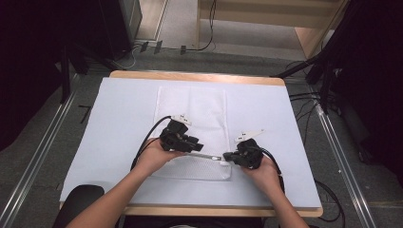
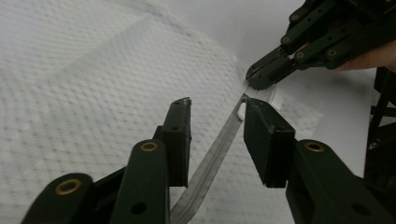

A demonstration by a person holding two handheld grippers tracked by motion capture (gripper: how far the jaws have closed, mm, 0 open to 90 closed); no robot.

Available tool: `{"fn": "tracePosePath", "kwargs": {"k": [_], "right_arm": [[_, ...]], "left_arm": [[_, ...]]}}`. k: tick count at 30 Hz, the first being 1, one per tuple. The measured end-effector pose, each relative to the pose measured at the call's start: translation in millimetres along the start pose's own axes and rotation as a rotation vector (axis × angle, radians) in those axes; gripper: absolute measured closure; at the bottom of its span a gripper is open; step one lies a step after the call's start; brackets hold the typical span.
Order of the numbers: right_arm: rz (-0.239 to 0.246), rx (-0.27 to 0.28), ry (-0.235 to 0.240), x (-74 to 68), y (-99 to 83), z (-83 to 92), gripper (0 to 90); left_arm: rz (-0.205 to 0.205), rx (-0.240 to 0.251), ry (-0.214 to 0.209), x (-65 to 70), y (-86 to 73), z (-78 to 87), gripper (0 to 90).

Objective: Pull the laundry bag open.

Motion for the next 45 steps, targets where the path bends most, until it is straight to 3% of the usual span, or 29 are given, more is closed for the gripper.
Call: {"fn": "tracePosePath", "kwargs": {"k": [13, 18, 24, 28, 30, 39, 45], "right_arm": [[0.031, 0.011, 0.003, 1.4, -1.3, -0.1, 90.0], [0.032, 0.010, 0.008, 1.7, -1.1, -0.2, 90.0], [0.031, 0.006, 0.006, 1.0, -0.8, -0.1, 90.0], [0.035, 0.005, 0.005, 0.8, -0.9, -0.1, 90.0], [0.039, 0.005, 0.002, 0.6, -0.8, -0.1, 90.0], [0.038, 0.006, 0.002, 0.4, -0.7, -0.3, 90.0], [0.041, 0.005, -0.002, 0.1, -0.7, -0.3, 90.0]], "left_arm": [[-0.006, -0.022, -0.055, 11.8, 3.0, -25.1, 75.7], [-0.025, -0.048, -0.052, 16.9, 1.7, -36.9, 77.5], [-0.012, -0.062, -0.067, 18.4, -0.8, -50.2, 77.6], [-0.015, -0.083, -0.053, 19.4, -5.0, -58.7, 77.6], [0.003, -0.088, -0.060, 18.6, -5.9, -60.7, 77.6], [-0.002, -0.097, -0.075, 20.7, -10.0, -70.3, 79.2], [0.026, -0.102, -0.093, 13.1, -9.0, -67.4, 82.3]]}}
Point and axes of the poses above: each handheld gripper's, and its own axes: z roughly backward along the jaws, y roughly out of its top, x roughly to its right, the point moved 2 cm from there along -z, roughly forward along the jaws, and after that the axes turned 7 degrees about z, right-handed, at the moved point
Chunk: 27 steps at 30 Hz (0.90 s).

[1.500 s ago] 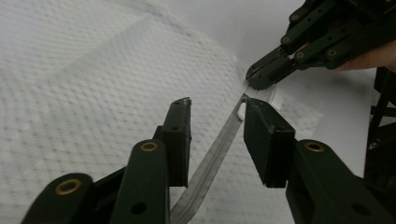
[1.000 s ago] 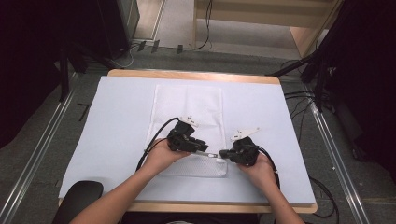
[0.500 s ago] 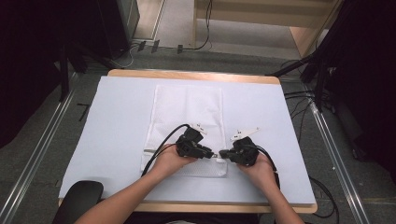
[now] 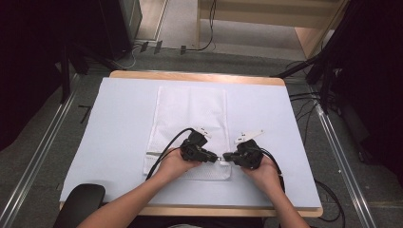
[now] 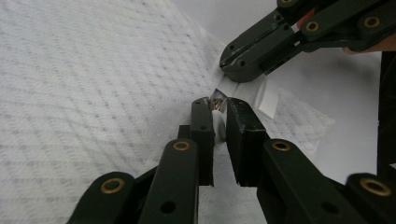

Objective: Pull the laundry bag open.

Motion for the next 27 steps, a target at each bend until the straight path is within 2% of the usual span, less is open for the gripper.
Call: {"fn": "tracePosePath", "kwargs": {"k": [4, 5, 10, 16, 21, 23, 25, 27], "right_arm": [[-0.001, -0.001, 0.002, 0.3, 0.1, 0.0, 90.0], [0.000, -0.002, 0.001, 0.2, 0.2, 0.0, 90.0], [0.008, -0.001, 0.000, 0.2, 0.4, -0.3, 90.0], [0.035, 0.007, 0.002, -0.6, -0.7, -0.2, 90.0], [0.034, 0.010, 0.008, -0.3, -1.4, -0.2, 90.0], [0.037, 0.013, 0.009, -0.2, -1.7, -0.2, 90.0], [0.040, 0.020, 0.011, -0.1, -2.0, -0.5, 90.0], [0.049, 0.025, 0.013, -0.1, -2.4, -0.9, 90.0]], "left_arm": [[0.014, 0.002, -0.020, 2.0, -1.0, -4.2, 83.9], [0.003, 0.000, -0.015, 1.8, -0.8, -4.1, 84.5], [0.025, -0.001, -0.033, 0.3, -0.3, -4.0, 87.5], [0.024, -0.007, -0.038, -1.0, 0.4, -4.6, 86.9], [0.025, -0.007, -0.037, -0.8, 0.9, -4.8, 87.4], [0.019, -0.022, -0.045, -2.0, 1.9, -4.4, 87.8], [0.036, -0.033, -0.055, -3.4, 3.0, -3.5, 87.9], [0.035, -0.037, -0.053, -3.4, 3.5, -3.4, 88.1]]}}
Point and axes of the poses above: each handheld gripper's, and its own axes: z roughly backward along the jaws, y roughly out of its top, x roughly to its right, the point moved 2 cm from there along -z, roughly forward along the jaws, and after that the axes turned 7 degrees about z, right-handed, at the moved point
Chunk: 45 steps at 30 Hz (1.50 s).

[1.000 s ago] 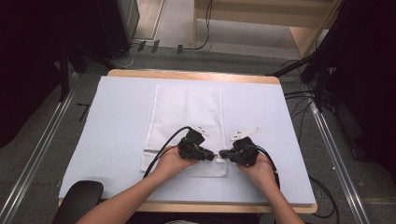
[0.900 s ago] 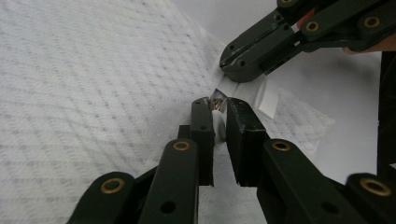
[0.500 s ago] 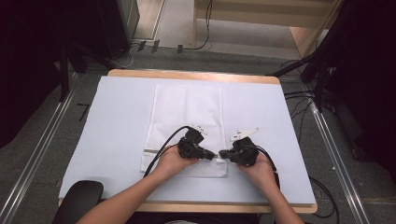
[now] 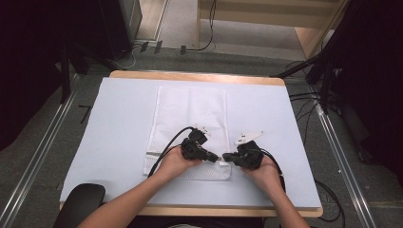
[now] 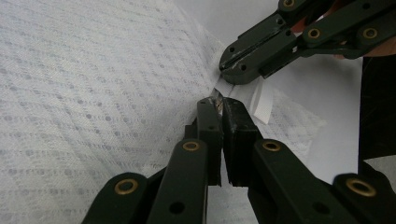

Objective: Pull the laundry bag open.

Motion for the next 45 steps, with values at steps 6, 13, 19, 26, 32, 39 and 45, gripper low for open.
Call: {"fn": "tracePosePath", "kwargs": {"k": [6, 13, 19, 26, 32, 39, 45], "right_arm": [[-0.003, -0.001, 0.003, -0.1, -0.2, -0.1, 90.0], [0.013, -0.001, 0.003, -1.2, -0.6, -0.3, 90.0], [-0.002, -0.001, 0.009, -0.6, -0.6, -0.2, 90.0], [-0.004, 0.016, 0.017, 0.2, -2.9, -0.1, 90.0], [0.001, 0.014, 0.023, 0.9, -2.9, 0.2, 90.0], [-0.007, 0.012, 0.030, 1.9, -2.7, 0.2, 90.0], [-0.006, 0.004, 0.034, 2.4, -1.5, 0.0, 90.0]], "left_arm": [[0.008, -0.012, -0.005, -0.5, 2.4, 3.1, 88.2], [0.022, -0.032, -0.007, -4.2, 2.6, 6.4, 88.3], [0.042, -0.035, -0.017, -9.2, 2.2, 19.6, 88.2], [0.056, -0.039, -0.021, -13.6, 0.2, 29.5, 88.2], [0.071, -0.043, -0.019, -17.2, -2.3, 35.5, 88.2], [0.079, -0.047, -0.017, -20.3, -5.5, 42.7, 88.2], [0.074, -0.041, -0.011, -22.8, -8.2, 49.1, 88.2]]}}
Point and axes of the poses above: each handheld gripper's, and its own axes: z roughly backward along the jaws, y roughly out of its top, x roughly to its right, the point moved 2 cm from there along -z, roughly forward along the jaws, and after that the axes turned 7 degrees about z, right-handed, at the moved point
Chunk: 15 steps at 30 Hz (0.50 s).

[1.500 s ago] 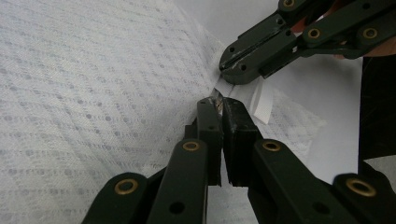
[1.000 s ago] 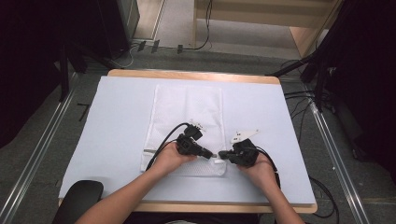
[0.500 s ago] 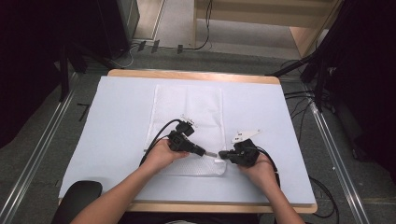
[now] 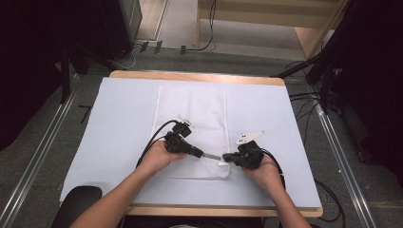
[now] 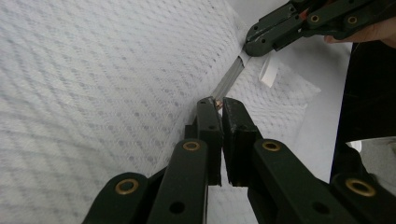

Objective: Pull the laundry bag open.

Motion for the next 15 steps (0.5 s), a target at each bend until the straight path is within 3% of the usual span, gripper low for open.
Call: {"fn": "tracePosePath", "kwargs": {"k": [15], "right_arm": [[0.000, -0.005, 0.015, 1.9, 0.7, -0.2, 90.0]], "left_arm": [[0.021, 0.011, 0.008, -8.0, -5.4, 25.6, 88.1]]}}
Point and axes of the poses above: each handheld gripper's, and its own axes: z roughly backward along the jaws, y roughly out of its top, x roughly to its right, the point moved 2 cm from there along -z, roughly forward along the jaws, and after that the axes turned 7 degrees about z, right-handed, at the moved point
